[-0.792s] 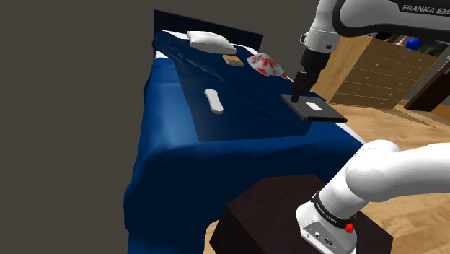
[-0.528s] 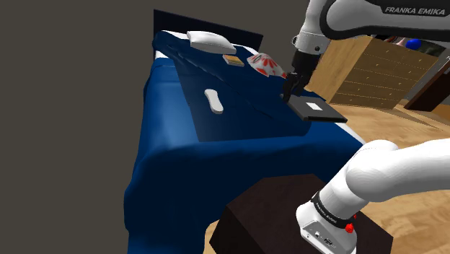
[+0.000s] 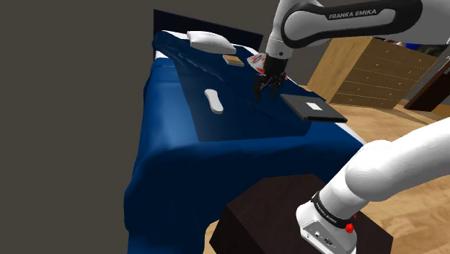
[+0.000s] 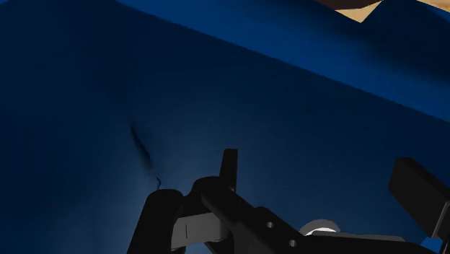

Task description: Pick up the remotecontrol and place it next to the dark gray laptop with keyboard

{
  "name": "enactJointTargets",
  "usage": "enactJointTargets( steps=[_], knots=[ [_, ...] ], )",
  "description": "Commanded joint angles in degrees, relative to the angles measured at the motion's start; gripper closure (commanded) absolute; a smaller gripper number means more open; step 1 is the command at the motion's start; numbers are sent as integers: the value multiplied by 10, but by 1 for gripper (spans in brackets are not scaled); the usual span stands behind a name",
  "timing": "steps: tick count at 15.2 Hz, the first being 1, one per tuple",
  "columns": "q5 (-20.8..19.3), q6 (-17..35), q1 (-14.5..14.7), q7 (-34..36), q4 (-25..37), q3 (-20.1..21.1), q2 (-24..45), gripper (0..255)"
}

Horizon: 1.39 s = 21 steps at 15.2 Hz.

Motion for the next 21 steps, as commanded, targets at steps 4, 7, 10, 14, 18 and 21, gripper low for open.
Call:
enactJointTargets(
  steps=[4,7,10,14,18,21],
  knots=[
    [3,58,-4,54,59,14,107,0],
    [0,84,-6,84,103,18,173,0],
    [-4,104,-7,112,154,19,238,0],
    [-10,120,-7,148,233,18,325,0],
    [-14,125,-4,179,324,12,413,0],
    [-15,121,-2,195,385,8,465,0]
  ],
)
